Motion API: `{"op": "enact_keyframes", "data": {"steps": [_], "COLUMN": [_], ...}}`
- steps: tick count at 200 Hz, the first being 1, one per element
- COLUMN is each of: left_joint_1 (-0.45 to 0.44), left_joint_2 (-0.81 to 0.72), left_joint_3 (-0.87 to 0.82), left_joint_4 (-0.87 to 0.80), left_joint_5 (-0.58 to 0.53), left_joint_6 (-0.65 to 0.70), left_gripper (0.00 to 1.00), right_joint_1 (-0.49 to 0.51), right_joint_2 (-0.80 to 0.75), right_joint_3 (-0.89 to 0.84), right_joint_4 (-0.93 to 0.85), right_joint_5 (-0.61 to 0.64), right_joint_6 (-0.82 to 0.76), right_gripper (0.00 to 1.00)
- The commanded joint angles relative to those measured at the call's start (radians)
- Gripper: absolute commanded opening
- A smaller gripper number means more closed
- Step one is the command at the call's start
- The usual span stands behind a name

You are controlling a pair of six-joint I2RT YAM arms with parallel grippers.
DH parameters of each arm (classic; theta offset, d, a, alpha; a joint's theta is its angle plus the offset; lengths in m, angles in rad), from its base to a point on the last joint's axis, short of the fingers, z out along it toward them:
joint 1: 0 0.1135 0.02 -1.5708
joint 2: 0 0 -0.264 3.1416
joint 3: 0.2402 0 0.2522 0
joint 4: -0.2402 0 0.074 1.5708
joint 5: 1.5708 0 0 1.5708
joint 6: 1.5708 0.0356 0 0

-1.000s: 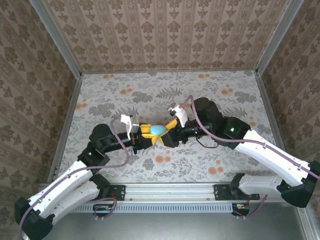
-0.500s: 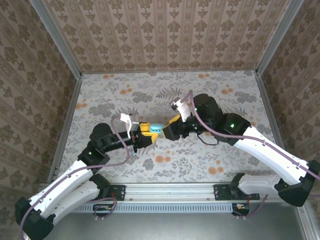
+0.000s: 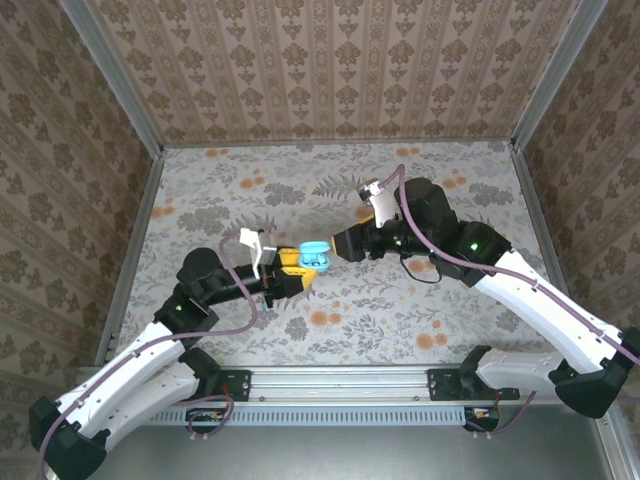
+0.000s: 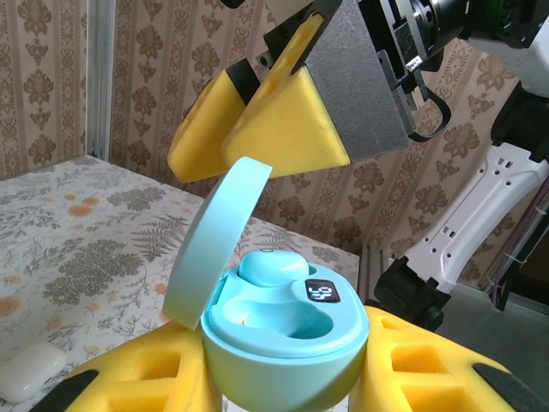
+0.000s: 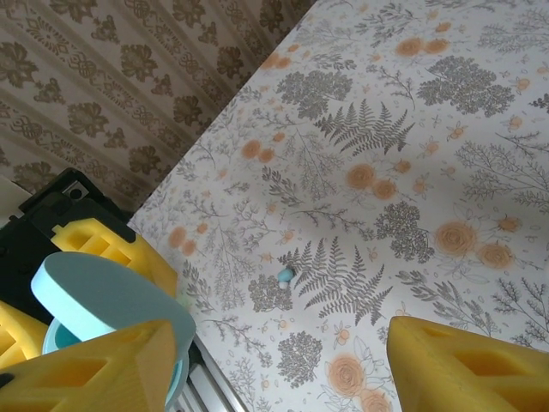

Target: Insert wireless bluetooth earbuds into charging case

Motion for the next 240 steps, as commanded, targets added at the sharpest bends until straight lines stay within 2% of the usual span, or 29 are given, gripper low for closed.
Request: {"op": "enact_keyframes", "data": {"steps": [1,75,91,111,129,148,164,209,212,240], "left_joint_1": [0.004,0.025,0.036,0.051,0.065,0.078,0.084,0.089,0.089,0.09], "left_joint_2": [-0.025,-0.048,-0.066,-0.101,-0.136,-0.172,-0.199,-0.261,-0.265,-0.294], "left_joint_3": [0.003,0.001,0.011,0.023,0.035,0.042,0.046,0.07,0.073,0.102], "left_joint_4": [0.026,0.0,-0.036,-0.086,-0.14,-0.181,-0.211,-0.282,-0.287,-0.333], "left_joint_5": [-0.009,-0.017,-0.017,-0.017,-0.017,-0.017,-0.017,-0.017,-0.042,-0.054], "left_joint_6": [-0.005,-0.003,0.007,0.021,0.033,0.034,0.034,0.037,0.038,0.045], "left_gripper": [0.26,0.26,0.26,0.26,0.26,0.26,0.26,0.25,0.25,0.25], "right_joint_1": [-0.009,-0.055,-0.062,-0.06,-0.039,0.016,0.052,0.133,0.138,0.183], "right_joint_2": [-0.064,-0.127,-0.108,-0.053,0.026,0.135,0.254,0.62,0.644,0.819], "right_joint_3": [-0.02,-0.146,-0.196,-0.263,-0.292,-0.269,-0.233,-0.023,-0.004,0.123], "right_joint_4": [0.021,0.013,0.031,0.135,0.185,0.201,0.237,0.241,0.236,0.21], "right_joint_5": [-0.006,0.082,0.073,0.028,0.035,0.082,0.071,0.033,0.03,0.007], "right_joint_6": [0.048,0.213,0.258,0.329,0.384,0.363,0.348,0.324,0.324,0.367], "right_gripper": [0.68,0.68,0.68,0.64,0.58,0.58,0.58,0.56,0.56,0.55]}}
